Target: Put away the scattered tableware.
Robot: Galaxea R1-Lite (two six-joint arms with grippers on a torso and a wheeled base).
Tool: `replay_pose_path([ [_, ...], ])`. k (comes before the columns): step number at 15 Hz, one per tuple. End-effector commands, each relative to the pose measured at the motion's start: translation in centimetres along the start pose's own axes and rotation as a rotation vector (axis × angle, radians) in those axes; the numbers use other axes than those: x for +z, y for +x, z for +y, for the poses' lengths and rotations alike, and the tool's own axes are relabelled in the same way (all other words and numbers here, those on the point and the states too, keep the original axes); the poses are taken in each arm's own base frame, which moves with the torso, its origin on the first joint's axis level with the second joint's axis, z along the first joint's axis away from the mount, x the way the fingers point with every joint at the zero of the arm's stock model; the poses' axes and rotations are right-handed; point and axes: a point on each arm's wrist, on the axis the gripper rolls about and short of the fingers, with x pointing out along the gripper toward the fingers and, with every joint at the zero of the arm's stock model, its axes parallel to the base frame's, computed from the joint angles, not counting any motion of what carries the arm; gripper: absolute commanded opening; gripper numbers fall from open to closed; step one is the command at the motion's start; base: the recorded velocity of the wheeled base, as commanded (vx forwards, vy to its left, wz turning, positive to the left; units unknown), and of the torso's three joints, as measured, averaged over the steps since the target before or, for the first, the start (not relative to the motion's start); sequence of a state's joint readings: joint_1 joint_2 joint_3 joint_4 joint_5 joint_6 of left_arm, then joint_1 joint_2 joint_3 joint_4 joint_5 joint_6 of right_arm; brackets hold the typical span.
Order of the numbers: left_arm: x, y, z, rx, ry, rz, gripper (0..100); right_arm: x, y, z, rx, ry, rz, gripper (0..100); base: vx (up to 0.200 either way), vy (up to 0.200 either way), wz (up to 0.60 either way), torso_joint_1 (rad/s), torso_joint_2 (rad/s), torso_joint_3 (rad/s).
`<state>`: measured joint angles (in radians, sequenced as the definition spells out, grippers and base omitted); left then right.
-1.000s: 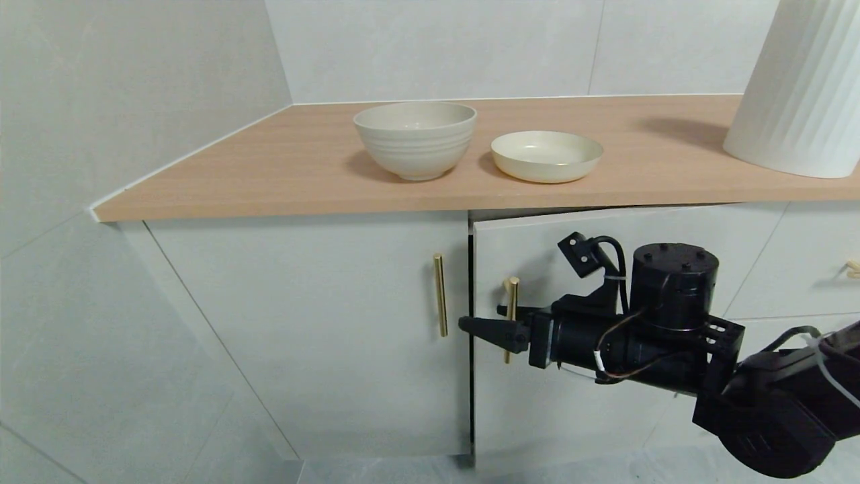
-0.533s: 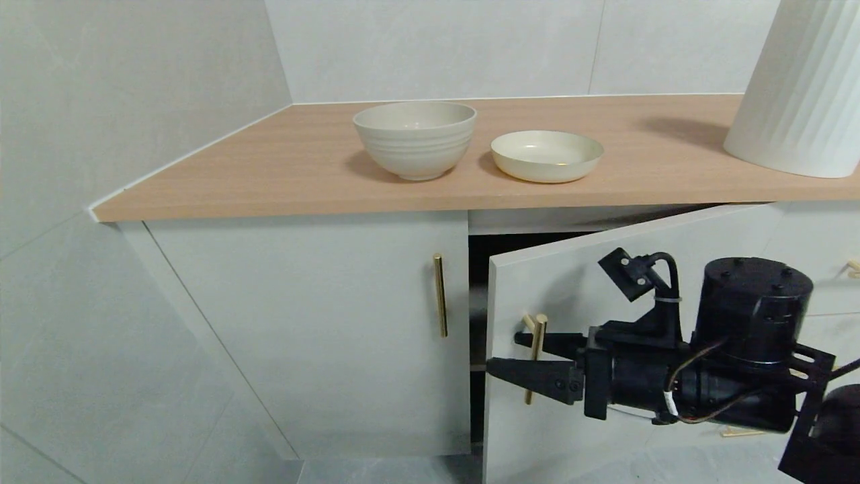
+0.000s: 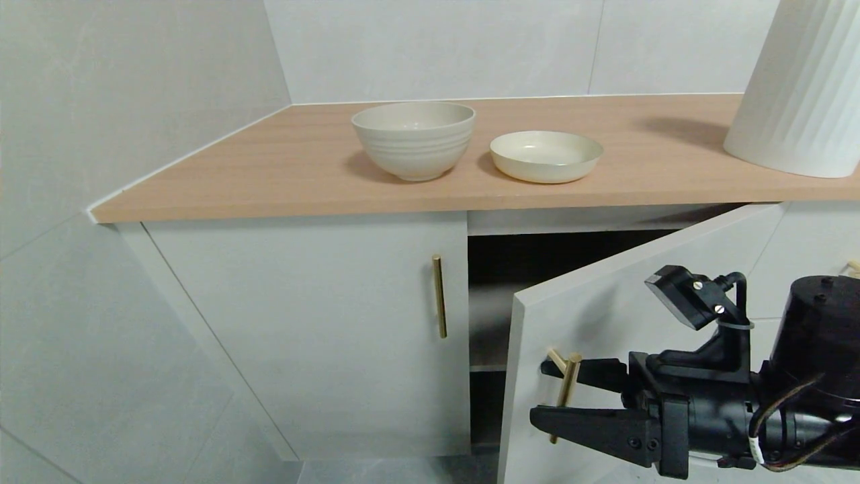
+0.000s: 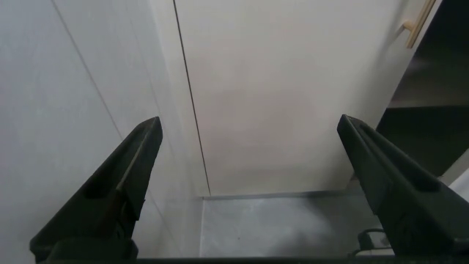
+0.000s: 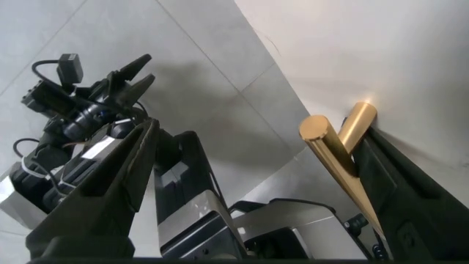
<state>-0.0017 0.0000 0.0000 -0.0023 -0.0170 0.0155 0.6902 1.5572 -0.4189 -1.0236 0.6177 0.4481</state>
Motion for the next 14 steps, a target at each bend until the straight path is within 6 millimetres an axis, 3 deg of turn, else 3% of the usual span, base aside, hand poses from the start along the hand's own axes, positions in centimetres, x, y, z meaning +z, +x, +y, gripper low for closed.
replay_pose_path([
  [1,0.0,0.0,0.0,0.000,-0.003,-0.001,100,0.1,-0.2,0.2,0.004,-0.006,-0.007,100,0.000,0.000,0.00,0.000,0.00,0.000],
  [7,0.1,0.0,-0.1,-0.053,0.020,-0.008,100,-0.1,-0.1,0.1,0.005,0.000,0.003,100,0.000,0.000,0.00,0.000,0.00,0.000],
  [9,2.8,-0.9,-0.3,-0.125,0.017,-0.084,100,-0.2,-0.1,0.3,0.014,-0.001,0.008,100,0.000,0.000,0.00,0.000,0.00,0.000],
  [11,5.8,-0.9,-0.4,-0.232,0.008,-0.023,100,-0.2,-0.1,0.4,0.015,-0.003,0.006,100,0.000,0.000,0.00,0.000,0.00,0.000],
  [14,11.1,2.0,-0.7,-0.418,-0.013,0.074,100,-0.2,-0.1,0.4,0.015,-0.005,0.005,100,0.000,0.000,0.00,0.000,0.00,0.000],
])
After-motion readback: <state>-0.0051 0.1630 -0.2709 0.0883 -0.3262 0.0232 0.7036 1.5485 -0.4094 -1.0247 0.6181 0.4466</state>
